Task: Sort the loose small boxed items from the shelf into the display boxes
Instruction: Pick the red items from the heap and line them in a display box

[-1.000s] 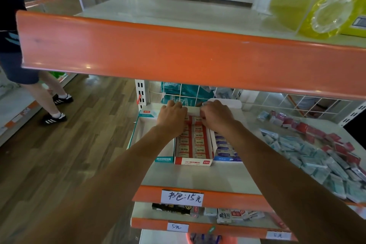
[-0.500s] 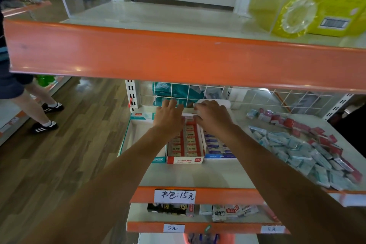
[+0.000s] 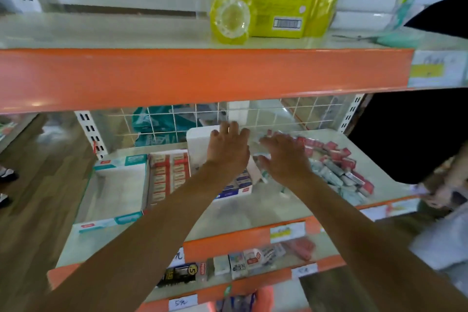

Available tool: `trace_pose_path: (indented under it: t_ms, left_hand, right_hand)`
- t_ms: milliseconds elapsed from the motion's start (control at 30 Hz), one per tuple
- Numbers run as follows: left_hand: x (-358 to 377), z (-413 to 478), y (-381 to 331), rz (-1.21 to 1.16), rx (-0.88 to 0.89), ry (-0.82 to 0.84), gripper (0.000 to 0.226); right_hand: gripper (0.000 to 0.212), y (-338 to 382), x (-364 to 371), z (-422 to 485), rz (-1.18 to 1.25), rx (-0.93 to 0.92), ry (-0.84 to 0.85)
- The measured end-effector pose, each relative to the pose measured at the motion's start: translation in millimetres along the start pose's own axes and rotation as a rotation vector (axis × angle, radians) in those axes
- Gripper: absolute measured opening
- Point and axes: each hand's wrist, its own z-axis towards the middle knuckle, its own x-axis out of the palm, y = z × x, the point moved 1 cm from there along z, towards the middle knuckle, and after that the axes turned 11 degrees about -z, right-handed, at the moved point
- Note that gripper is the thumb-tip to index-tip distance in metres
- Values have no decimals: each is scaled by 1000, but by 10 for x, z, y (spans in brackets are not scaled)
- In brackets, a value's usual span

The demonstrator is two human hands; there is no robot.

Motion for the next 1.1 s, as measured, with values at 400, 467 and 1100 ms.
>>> trace_pose_path:
  t_ms: [400, 467, 1100]
  left_hand:
    - [364, 135, -1127, -82, 131, 106, 56]
    - [434, 158, -1301, -82, 159, 137, 56]
    - [963, 513, -2319, -183, 309, 220, 37]
  right_hand:
    - [45, -1107, 238, -590, 39, 193, 7]
    - [43, -1275, 250, -663, 48, 225, 46]
    - [40, -2074, 632, -1041, 77, 358, 242]
